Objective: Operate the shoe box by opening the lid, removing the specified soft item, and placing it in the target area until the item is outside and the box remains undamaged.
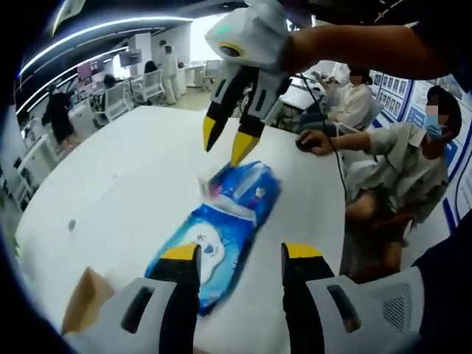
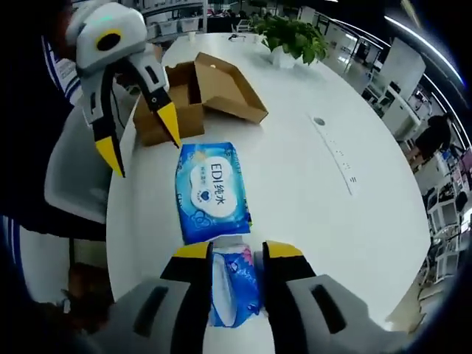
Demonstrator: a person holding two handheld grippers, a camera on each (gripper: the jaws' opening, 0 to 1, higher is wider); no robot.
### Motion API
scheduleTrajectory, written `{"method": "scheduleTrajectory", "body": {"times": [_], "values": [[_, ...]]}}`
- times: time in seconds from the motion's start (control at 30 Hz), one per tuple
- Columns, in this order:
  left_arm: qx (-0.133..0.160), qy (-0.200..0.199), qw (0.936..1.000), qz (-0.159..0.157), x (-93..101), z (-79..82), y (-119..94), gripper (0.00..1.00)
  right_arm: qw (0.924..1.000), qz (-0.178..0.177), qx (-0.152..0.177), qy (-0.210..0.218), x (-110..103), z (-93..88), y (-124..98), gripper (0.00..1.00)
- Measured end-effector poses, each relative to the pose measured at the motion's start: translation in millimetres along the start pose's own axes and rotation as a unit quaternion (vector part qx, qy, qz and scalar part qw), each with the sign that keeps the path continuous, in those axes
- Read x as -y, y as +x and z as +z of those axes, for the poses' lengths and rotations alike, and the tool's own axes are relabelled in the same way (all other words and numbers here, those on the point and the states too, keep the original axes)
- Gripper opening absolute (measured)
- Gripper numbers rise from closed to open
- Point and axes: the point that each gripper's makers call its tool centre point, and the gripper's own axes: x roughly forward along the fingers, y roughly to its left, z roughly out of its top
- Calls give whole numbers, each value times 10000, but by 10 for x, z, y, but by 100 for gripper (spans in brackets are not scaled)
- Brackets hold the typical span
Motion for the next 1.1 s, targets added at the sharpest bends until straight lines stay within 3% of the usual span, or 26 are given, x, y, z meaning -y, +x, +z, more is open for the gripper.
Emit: {"method": "scheduleTrajectory", "body": {"times": [0.27,0.4,0.6,0.9,1.1], "values": [[216,66,9997,-90,75,-116,-303,42,9997,-189,-112,90,-294,142,-123,26],[314,111,9994,-122,81,-218,-511,43,9996,-200,-151,141,-556,275,-122,25],[374,122,9992,-63,8,-424,-789,43,9996,-140,-184,151,-910,563,-43,24],[566,-49,9983,139,-151,-780,-1360,42,9998,-71,-63,164,-1237,1119,137,24],[602,-117,9977,297,-265,-1070,-1721,42,9998,52,-172,-69,-1451,1442,333,23]]}}
